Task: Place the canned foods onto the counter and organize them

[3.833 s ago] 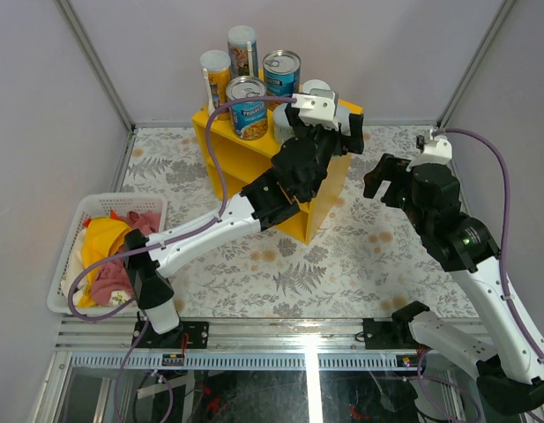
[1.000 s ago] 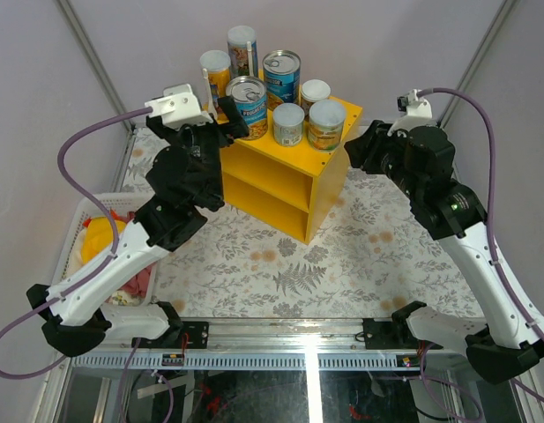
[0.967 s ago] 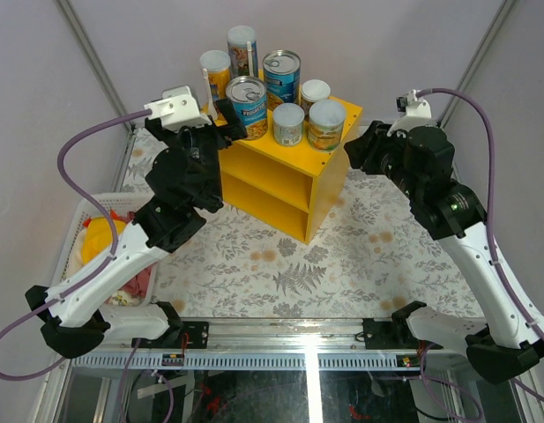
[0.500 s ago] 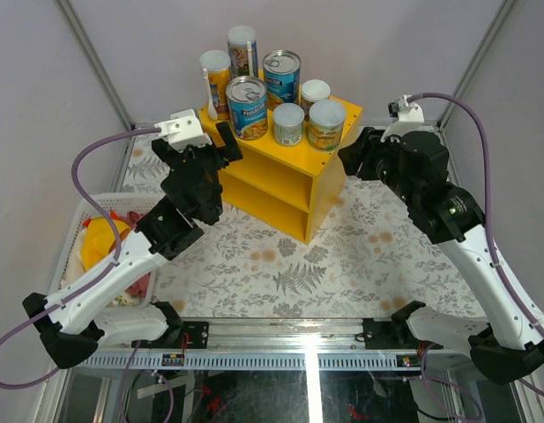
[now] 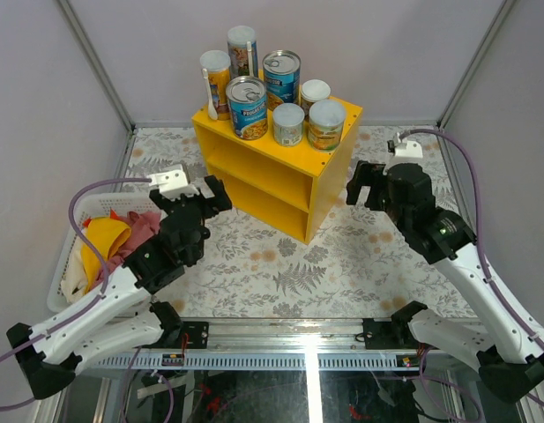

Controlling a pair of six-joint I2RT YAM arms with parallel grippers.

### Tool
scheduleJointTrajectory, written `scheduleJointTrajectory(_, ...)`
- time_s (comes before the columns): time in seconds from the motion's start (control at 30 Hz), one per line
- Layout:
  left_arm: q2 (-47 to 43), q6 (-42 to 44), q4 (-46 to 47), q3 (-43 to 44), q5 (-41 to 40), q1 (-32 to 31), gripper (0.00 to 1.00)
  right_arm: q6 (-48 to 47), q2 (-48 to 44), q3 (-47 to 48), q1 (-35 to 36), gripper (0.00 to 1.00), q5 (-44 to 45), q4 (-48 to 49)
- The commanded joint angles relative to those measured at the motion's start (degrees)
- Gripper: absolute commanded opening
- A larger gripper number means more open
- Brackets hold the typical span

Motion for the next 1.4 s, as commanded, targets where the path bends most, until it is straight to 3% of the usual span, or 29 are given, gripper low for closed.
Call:
scheduleJointTrajectory(0.0, -5.33, -4.61, -1.31, -4.99, -2.78, -0.19, 1.0, 4.11, -2.19, -3.46, 0.37, 0.99, 11.73, -0.22)
scheduleJointTrajectory(0.17, -9.84, -8.15, -4.7, -10.17, -4.83, -0.24, 1.0, 9.75, -4.36, -7.61, 0.33, 0.99, 23.55, -2.0)
scheduleJointTrajectory(0.37, -15.55, -12.02, -9.52, -15.03, -8.09, -0.26, 1.0, 11.55, -6.93, -10.12, 0.31, 0.99, 29.99, -5.47)
scheduleJointTrajectory(0.67, -20.4, -15.94, -15.04, -17.76, -9.91, -0.13, 1.0, 12.45, -9.78, -10.98, 0.31, 0.99, 32.04, -6.6)
scheduleJointTrajectory(0.9, -22.93, -15.37, -15.62, -18.97, -11.57, -0.14, 1.0, 13.55, -6.96, -8.91, 0.31, 1.0, 34.6, -10.06)
scheduleJointTrajectory(1.17, -23.09, -14.66, -15.57, -19.24, -12.01, -0.15, 1.0, 7.94, -12.34, -14.03, 0.37, 0.99, 30.18, -0.11)
scheduleJointTrajectory(1.37, -23.59, -14.8, -15.74, -19.5, -12.13, -0.13, 1.0, 7.16, -12.41, -15.02, 0.31, 0.99, 31.0, 0.97)
